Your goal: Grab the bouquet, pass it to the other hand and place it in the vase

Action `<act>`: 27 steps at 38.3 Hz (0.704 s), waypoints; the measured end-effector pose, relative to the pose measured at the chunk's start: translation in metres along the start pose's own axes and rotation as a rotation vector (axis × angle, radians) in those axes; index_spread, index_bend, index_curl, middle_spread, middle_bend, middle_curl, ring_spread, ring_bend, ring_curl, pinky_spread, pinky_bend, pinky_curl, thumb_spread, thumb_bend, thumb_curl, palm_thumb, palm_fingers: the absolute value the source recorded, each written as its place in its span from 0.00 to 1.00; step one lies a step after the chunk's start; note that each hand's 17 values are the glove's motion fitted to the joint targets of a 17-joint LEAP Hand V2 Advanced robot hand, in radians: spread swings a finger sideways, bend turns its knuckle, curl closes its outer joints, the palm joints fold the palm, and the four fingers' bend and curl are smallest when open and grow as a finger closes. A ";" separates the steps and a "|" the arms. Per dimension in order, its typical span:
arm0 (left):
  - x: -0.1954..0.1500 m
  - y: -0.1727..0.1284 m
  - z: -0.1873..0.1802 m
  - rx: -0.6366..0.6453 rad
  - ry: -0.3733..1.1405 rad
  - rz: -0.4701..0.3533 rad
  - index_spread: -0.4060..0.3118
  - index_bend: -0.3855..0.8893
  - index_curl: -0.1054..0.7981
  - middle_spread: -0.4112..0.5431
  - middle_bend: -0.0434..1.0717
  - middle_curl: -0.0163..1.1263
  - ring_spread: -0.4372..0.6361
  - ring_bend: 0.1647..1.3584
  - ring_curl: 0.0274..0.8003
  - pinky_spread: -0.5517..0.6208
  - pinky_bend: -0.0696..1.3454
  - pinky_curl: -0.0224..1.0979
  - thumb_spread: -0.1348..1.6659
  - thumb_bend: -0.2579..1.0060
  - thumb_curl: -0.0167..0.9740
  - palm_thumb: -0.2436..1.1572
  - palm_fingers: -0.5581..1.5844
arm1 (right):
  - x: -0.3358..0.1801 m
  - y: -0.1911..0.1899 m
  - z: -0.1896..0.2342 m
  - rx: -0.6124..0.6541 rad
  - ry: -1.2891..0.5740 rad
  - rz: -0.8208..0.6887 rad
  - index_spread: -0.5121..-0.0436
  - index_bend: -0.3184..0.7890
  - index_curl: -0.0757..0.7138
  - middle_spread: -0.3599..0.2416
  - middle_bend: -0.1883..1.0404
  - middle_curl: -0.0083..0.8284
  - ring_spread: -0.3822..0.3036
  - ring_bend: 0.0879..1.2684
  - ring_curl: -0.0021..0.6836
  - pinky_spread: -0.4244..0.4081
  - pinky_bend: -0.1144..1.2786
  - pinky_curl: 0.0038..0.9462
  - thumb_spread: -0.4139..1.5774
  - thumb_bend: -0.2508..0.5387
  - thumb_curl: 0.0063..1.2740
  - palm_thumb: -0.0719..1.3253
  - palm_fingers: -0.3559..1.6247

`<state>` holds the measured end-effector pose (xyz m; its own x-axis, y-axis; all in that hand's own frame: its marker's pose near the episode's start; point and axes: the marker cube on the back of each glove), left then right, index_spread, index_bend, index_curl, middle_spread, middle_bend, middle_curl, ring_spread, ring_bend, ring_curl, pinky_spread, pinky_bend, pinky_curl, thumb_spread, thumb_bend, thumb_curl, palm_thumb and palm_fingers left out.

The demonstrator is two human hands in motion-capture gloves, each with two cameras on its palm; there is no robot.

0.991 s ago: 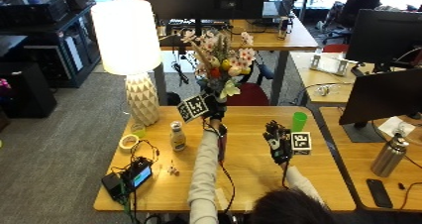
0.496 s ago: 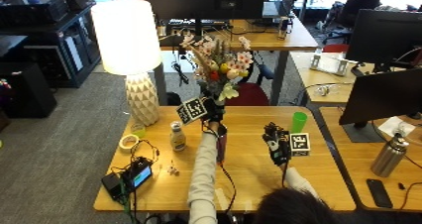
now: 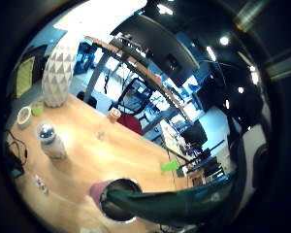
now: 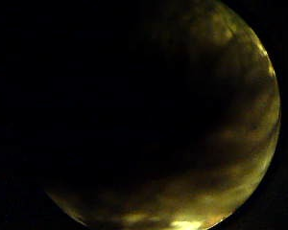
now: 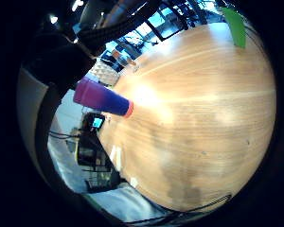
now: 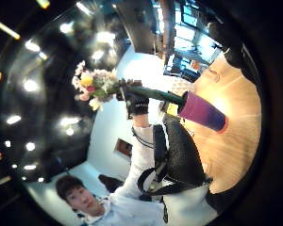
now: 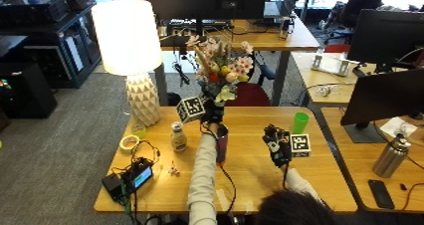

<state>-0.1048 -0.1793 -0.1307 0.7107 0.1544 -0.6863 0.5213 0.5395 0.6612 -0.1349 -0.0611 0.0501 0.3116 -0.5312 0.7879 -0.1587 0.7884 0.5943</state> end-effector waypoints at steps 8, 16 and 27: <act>-0.037 0.029 -0.003 -0.503 -0.172 -0.103 0.46 0.19 0.54 0.26 0.43 0.49 0.19 0.54 0.66 0.28 0.57 0.48 0.43 0.09 0.63 0.39 0.29 | -0.017 0.005 0.000 -0.015 -0.014 -0.065 0.44 0.37 0.30 0.42 0.43 0.50 0.50 0.40 0.54 0.81 0.40 0.36 0.75 0.29 0.31 0.50 0.55; -0.059 0.076 -0.053 -0.987 -0.354 -0.149 0.67 0.29 0.36 0.63 0.18 0.31 0.59 0.41 0.45 0.68 0.49 0.37 0.47 0.16 0.53 0.33 0.10 | 0.005 0.010 -0.011 0.002 0.078 0.027 0.47 0.37 0.31 0.43 0.42 0.50 0.50 0.38 0.53 0.81 0.39 0.36 0.75 0.29 0.31 0.51 0.55; -0.083 0.072 -0.095 -0.979 -0.340 -0.066 0.75 0.31 0.23 0.85 0.18 0.26 0.82 0.37 0.36 0.88 0.43 0.31 0.52 0.18 0.47 0.42 0.11 | 0.019 0.020 -0.030 -0.037 0.062 0.071 0.50 0.37 0.33 0.45 0.42 0.50 0.50 0.36 0.53 0.82 0.38 0.36 0.76 0.30 0.32 0.53 0.56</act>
<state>-0.1711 -0.0749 -0.0553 0.8696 -0.0598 -0.4902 0.0603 0.9981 -0.0148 -0.1036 -0.0464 0.0718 0.3581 -0.4546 0.8155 -0.1478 0.8348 0.5303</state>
